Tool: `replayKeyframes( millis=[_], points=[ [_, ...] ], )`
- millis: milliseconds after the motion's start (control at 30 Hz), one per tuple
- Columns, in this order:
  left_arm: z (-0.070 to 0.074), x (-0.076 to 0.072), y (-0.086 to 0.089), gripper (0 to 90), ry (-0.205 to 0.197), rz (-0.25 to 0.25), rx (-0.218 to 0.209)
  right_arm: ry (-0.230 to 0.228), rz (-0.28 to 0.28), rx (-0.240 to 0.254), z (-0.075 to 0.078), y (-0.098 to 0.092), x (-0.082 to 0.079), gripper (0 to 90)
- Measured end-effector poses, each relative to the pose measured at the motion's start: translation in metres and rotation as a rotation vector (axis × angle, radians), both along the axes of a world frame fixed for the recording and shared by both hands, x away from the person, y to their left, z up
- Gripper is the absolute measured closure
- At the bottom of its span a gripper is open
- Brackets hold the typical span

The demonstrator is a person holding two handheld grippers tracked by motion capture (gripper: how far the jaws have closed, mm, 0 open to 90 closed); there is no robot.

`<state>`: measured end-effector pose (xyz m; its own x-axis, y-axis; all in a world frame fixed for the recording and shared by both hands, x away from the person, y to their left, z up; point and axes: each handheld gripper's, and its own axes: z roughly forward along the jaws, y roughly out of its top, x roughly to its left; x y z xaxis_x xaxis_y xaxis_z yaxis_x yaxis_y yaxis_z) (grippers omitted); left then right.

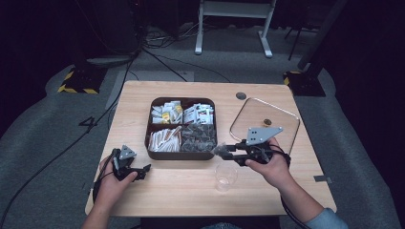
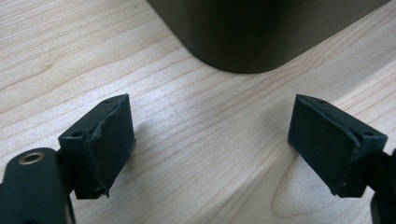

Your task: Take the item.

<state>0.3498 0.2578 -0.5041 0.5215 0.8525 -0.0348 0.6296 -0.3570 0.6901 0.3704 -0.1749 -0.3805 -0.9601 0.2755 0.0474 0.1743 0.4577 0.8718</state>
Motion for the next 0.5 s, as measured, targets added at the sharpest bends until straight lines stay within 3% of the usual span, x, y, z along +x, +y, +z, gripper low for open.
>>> replayKeyframes(
  millis=[500],
  points=[
    [0.000, 0.000, 0.000, 14.6, 0.002, -0.006, 0.000, 0.048, -0.006, -0.050, -0.005, -0.019, -0.022, 69.6]
  ],
)
